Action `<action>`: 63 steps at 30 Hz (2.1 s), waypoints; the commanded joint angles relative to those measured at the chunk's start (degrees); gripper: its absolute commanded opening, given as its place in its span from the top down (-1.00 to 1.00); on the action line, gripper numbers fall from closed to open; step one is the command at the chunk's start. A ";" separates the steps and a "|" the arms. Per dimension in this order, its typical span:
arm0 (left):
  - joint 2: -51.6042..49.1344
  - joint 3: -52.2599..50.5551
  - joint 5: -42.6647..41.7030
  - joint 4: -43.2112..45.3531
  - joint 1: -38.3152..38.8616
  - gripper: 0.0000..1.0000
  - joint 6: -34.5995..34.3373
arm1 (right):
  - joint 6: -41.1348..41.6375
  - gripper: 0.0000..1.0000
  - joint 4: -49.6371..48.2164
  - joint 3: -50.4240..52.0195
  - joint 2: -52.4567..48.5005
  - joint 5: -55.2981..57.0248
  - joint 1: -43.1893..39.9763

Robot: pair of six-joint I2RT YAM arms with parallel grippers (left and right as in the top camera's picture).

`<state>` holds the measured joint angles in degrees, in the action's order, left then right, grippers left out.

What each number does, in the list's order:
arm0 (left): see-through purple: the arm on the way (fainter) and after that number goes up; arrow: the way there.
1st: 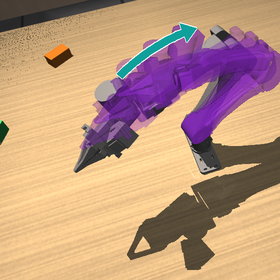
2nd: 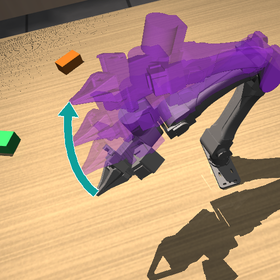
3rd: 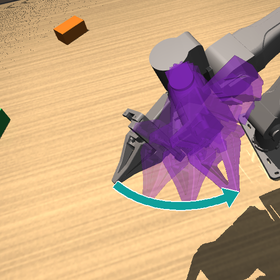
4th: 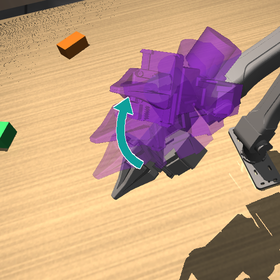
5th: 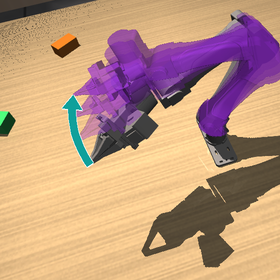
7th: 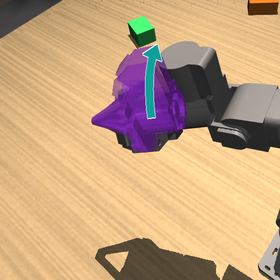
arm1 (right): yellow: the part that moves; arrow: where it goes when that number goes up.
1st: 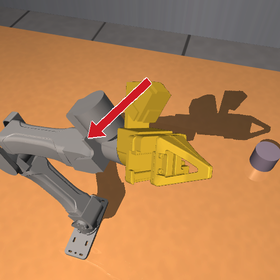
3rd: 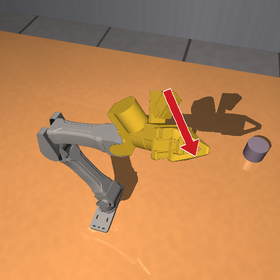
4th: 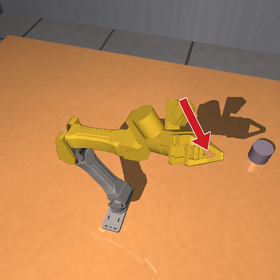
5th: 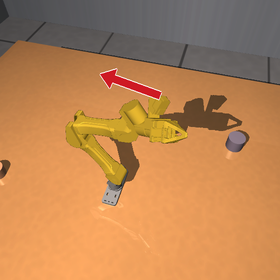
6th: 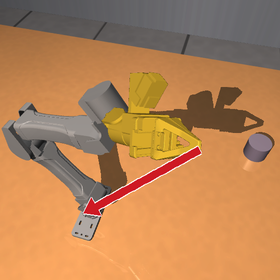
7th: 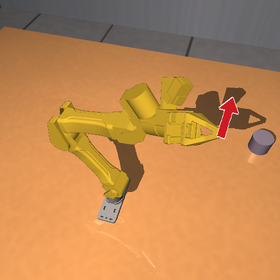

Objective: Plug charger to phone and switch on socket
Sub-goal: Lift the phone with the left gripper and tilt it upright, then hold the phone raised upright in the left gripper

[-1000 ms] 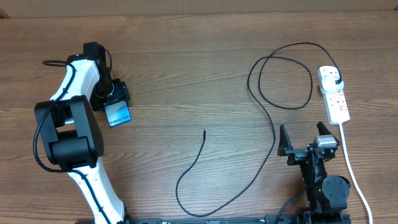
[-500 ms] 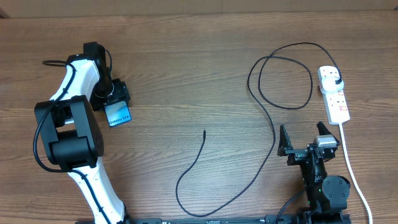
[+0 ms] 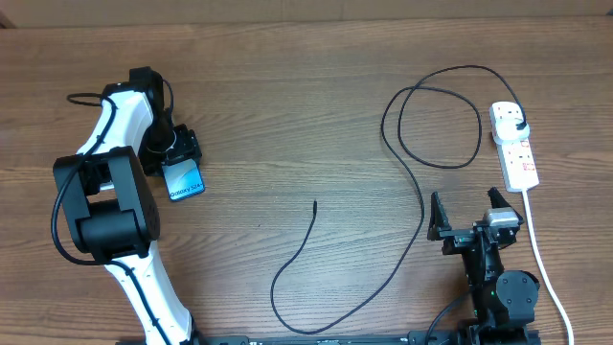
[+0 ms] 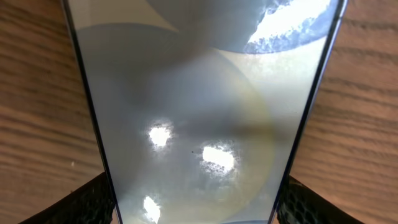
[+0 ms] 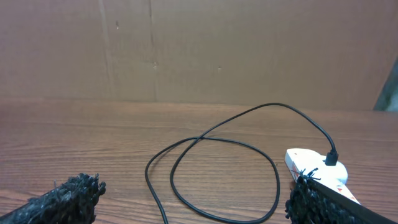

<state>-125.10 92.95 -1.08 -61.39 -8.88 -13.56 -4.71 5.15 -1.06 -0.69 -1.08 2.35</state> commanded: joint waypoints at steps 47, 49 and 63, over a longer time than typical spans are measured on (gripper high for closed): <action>-0.35 24.13 -66.29 -22.18 8.59 0.92 -16.68 | 0.15 -1.00 -0.31 0.61 0.55 0.09 0.31; -0.35 24.13 -70.60 -23.23 8.57 0.91 -16.68 | 0.15 -1.00 -0.31 0.61 0.55 0.09 0.31; -0.35 24.13 -82.99 -24.30 8.52 0.91 -17.35 | 0.15 -1.00 -0.33 0.61 0.57 0.09 0.31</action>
<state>-125.51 115.24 -77.58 -85.56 -0.12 -29.91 -4.71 5.13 -1.06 -0.69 -1.08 2.35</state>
